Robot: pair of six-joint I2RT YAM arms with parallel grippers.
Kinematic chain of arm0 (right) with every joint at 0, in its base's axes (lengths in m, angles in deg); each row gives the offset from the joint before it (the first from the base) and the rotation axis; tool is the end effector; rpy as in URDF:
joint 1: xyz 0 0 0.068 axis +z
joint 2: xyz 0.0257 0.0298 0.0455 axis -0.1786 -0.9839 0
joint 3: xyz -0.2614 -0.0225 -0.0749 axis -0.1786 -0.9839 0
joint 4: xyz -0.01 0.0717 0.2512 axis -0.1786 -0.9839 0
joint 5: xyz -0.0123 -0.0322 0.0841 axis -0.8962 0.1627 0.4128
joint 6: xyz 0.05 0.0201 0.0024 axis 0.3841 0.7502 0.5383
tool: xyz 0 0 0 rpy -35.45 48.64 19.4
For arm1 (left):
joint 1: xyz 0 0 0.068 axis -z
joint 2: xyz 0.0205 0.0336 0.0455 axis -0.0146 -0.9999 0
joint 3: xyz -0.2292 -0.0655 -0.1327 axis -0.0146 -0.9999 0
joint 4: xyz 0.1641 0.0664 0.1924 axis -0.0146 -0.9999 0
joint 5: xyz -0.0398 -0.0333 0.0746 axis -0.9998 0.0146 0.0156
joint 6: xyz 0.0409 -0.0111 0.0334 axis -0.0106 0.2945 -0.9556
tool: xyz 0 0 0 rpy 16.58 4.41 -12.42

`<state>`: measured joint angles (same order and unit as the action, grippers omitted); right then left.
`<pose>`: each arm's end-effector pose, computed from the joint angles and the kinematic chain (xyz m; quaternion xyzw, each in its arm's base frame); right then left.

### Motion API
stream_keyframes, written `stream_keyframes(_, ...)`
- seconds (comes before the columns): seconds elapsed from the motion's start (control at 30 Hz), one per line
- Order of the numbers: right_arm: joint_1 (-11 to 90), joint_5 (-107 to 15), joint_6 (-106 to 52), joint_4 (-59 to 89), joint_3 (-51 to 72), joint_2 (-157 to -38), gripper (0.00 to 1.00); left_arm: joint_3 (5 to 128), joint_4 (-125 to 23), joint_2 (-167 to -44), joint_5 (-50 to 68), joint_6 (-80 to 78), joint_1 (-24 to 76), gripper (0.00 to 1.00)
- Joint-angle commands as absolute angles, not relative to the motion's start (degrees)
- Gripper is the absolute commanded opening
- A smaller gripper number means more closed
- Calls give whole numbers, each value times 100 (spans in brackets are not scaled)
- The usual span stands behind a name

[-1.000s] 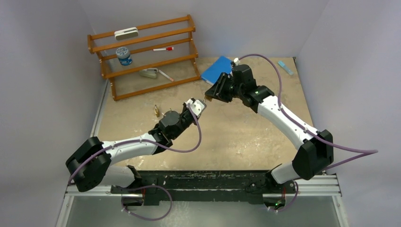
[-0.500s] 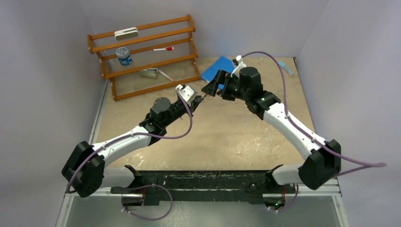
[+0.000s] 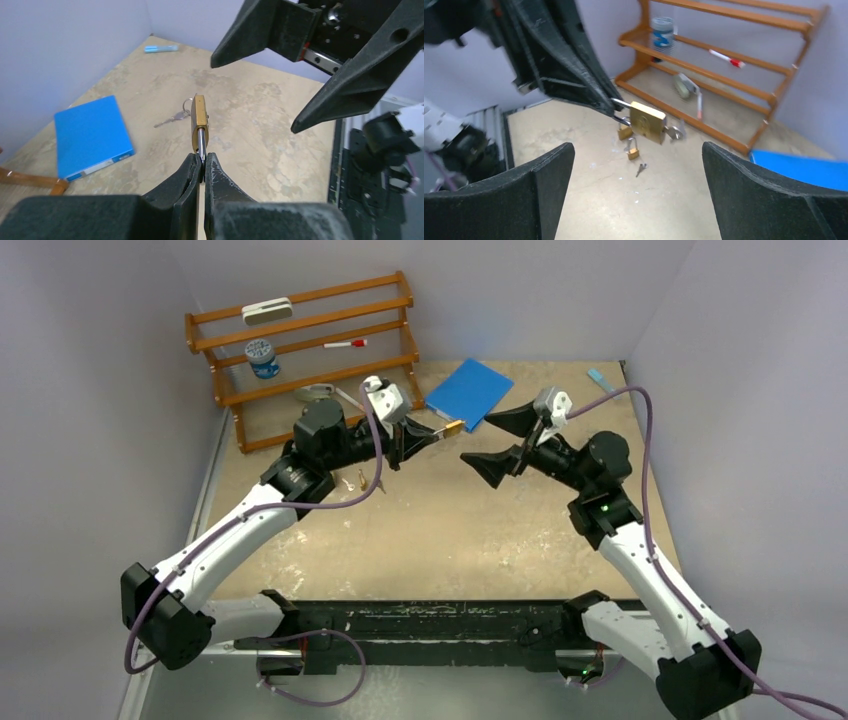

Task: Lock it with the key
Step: Pick up the lock from the center of the board.

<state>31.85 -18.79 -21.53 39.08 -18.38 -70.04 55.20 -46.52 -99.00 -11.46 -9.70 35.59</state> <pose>0.1902 0.0971 0.3843 -0.2869 0.5503 0.3935 0.6782 0.2158 -0.1805 0.3833 0.3678 0.6116 -0.3916 0.5808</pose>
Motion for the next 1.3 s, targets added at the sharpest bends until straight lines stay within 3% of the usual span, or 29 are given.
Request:
stream_keyframes(0.0,3099,-40,-2955,4364,-1459,-7151,97,6186,-5735,-9697,-1889,-1182,3554,0)
stream_keyframes(0.13,3094,690,-2893,4200,-1149,-7462,93,6228,-5873,-9590,-2085,-1183,3549,0)
stream_keyframes(0.43,3087,652,-2961,4359,-1188,-7456,92,6236,-5888,-9353,-2293,-1183,3555,0)
stream_keyframes(1.27,3094,1610,-1862,5537,-774,-8286,70,6023,-5496,-9151,-2273,-1046,3553,0)
